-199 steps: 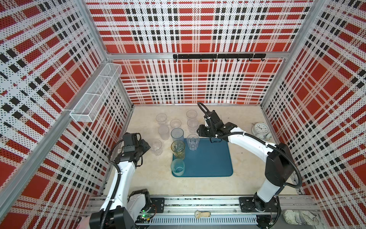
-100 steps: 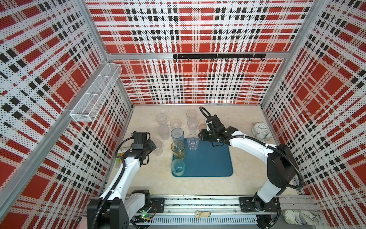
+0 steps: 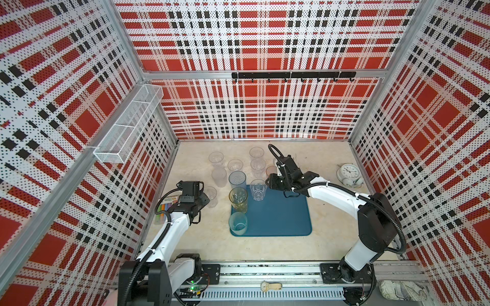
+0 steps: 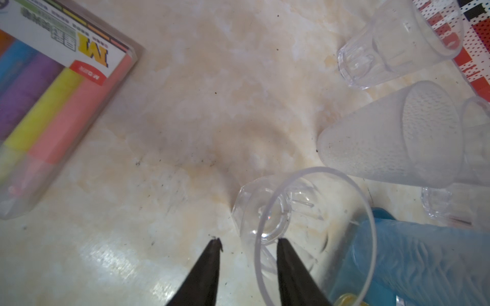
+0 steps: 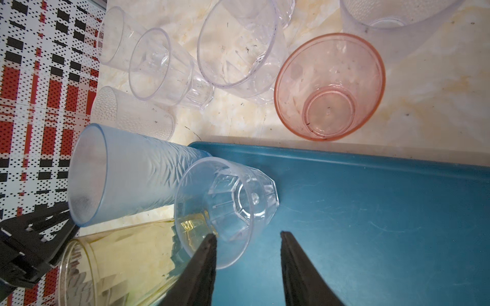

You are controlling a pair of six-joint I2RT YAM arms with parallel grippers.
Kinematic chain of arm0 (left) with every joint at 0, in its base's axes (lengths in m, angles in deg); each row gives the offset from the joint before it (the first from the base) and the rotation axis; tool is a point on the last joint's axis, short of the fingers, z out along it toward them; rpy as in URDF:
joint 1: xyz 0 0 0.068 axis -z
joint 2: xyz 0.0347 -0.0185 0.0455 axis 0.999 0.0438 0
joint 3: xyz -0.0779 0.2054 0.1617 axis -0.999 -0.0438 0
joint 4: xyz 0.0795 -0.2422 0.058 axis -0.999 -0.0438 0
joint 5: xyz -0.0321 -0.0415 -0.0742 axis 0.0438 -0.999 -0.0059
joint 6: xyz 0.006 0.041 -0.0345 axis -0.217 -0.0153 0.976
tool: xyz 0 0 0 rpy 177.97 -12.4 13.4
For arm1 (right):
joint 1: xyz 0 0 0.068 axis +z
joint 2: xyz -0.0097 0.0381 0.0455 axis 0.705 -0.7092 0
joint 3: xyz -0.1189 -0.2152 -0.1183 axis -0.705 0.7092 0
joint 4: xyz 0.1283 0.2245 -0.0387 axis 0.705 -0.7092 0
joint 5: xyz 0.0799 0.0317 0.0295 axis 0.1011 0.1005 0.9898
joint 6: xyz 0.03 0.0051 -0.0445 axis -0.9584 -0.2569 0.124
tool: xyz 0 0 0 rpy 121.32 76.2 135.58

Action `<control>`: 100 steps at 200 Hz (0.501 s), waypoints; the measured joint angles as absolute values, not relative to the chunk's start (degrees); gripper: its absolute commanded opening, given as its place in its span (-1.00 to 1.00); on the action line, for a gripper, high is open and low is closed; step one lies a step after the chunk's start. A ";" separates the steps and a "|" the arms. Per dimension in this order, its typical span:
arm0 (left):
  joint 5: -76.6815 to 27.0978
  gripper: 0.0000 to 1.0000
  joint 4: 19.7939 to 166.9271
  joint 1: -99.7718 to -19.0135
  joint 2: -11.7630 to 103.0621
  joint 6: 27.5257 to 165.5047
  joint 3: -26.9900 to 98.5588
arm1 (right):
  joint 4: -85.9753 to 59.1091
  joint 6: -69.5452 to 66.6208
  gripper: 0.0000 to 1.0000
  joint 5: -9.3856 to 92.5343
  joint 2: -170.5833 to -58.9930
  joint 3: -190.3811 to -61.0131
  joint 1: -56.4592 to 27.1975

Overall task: Place the glasses into the tray
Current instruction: Pick up the glass from the middle-left of the table.

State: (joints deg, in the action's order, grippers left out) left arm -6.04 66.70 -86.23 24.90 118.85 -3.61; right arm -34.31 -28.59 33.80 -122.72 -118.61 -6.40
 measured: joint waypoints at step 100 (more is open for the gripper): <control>-5.89 -0.80 69.17 -84.88 26.12 118.71 -3.41 | -33.50 -29.24 -0.12 32.97 -121.84 -116.52 -6.40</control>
